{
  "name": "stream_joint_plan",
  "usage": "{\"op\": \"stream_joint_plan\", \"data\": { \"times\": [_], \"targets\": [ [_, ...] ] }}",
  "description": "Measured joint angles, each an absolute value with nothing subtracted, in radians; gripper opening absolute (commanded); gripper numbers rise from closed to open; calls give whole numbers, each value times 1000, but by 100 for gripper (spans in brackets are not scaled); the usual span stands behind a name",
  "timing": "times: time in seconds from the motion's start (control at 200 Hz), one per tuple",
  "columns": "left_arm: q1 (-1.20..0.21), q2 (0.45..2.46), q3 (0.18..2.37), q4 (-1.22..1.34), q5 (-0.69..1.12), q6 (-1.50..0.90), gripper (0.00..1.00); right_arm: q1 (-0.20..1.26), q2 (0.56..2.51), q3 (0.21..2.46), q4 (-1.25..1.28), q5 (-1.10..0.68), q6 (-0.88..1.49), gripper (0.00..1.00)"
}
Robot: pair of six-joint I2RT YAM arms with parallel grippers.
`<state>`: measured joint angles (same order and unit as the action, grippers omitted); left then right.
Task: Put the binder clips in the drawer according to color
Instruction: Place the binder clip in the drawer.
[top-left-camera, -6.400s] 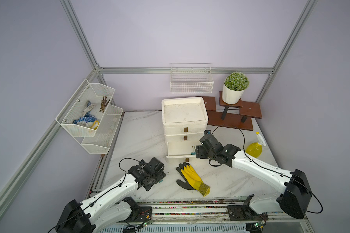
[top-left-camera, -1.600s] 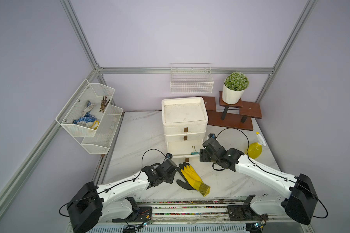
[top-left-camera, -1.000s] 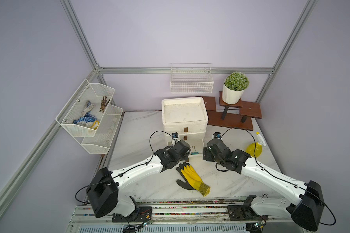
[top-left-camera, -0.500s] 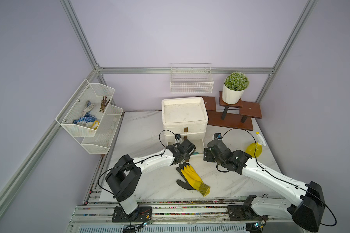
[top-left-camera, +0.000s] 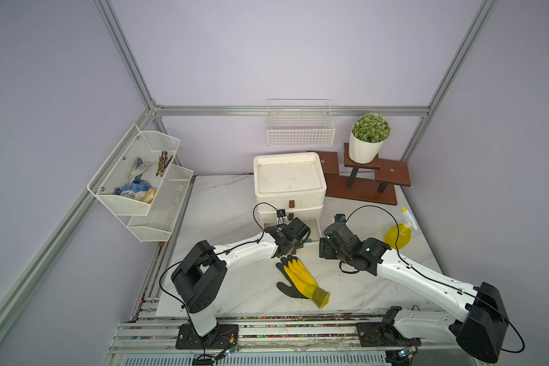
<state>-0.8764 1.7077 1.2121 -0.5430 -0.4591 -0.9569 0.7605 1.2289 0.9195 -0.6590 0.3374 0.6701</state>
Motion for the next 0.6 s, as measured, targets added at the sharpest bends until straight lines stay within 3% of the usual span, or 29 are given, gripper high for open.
{"op": "stream_joint_plan", "data": {
  "times": [0.21,0.44,0.6],
  "targets": [
    [-1015,1544,1147,-523,-465,-1088,65,760,1220,917,-659,347,675,80],
    [-1069,1622,1083,-471,-475,-1186,42,759,1102,871,-659,388,715,78],
    [-1076,1686,1004,-365,-569,-1210,41,759,976,816,-652,425,738,78]
  ]
}}
